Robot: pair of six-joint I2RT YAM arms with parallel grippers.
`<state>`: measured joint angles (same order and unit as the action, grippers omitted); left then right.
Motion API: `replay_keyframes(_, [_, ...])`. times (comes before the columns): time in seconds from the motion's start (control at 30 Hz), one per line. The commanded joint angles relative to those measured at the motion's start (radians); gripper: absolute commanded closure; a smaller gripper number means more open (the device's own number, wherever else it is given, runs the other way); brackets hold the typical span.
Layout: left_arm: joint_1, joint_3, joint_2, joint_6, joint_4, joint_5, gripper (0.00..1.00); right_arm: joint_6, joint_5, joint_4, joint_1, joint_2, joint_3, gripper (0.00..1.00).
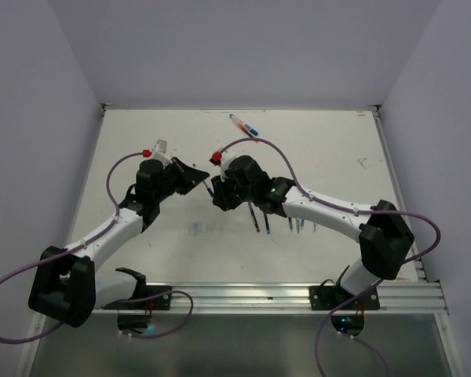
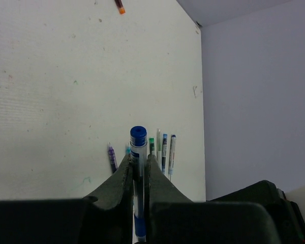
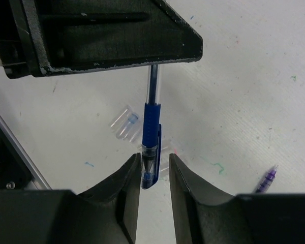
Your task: Open the pen caps
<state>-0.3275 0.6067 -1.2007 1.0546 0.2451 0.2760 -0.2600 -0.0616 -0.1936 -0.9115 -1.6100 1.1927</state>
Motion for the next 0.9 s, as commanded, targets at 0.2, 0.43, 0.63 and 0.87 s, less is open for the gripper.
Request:
replay_keyframes(0.2, [0.01,-0.025,0.056,-0.021,0.023,0.0,1.0,-0.039,0.029,0.031,-0.003,0.059,-0.045,0.68])
replay_keyframes(0.43, [0.012,-0.047,0.085,-0.027,0.045,0.012,1.0,-0.036,0.036,0.008,-0.026,0.042,-0.025,1.0])
replay_keyframes(0.63, [0.011,-0.093,0.096,-0.038,0.114,0.0,1.0,-0.015,0.179,-0.059,-0.145,0.027,-0.042,1.0])
replay_keyframes(0.87, [0.022,-0.079,0.122,-0.042,0.085,-0.098,1.0,-0.057,0.511,-0.064,-0.322,0.004,-0.117,1.0])
